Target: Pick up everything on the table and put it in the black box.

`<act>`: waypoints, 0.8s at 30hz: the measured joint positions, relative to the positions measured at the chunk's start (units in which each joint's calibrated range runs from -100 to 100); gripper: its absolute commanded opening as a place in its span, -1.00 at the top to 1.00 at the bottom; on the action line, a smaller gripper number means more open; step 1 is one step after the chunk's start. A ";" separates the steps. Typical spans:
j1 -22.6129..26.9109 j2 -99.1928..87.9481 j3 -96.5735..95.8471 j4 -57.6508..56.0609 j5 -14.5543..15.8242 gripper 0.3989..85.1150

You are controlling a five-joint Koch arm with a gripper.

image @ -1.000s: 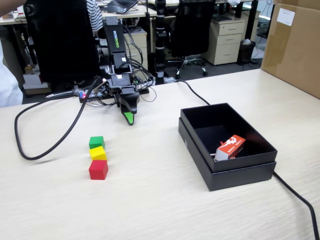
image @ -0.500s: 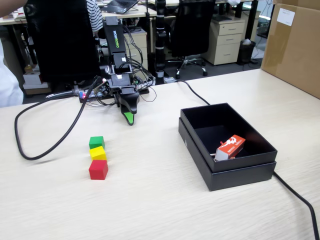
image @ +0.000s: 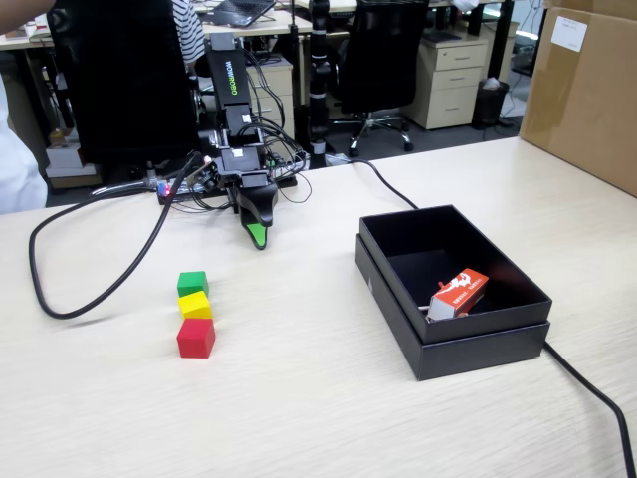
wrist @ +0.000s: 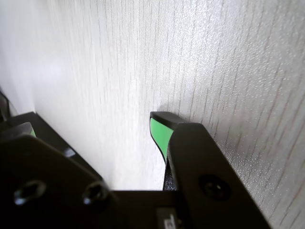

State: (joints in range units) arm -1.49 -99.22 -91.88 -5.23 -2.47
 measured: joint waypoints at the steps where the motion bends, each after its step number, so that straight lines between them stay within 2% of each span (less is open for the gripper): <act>1: 0.00 0.00 0.37 -0.08 0.00 -0.14; 3: -0.24 0.00 2.65 -1.86 0.00 -0.15; 11: -3.17 5.18 17.98 -24.55 0.00 -0.14; 12: -3.22 5.31 18.07 -24.78 0.00 -0.14; 14: -3.81 8.67 26.65 -31.28 0.00 -0.13; 20: -6.35 16.31 41.53 -41.04 0.00 -0.11; 24: -8.99 23.04 49.66 -43.13 -0.54 -0.11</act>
State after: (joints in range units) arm -10.48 -76.18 -42.22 -48.35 -3.00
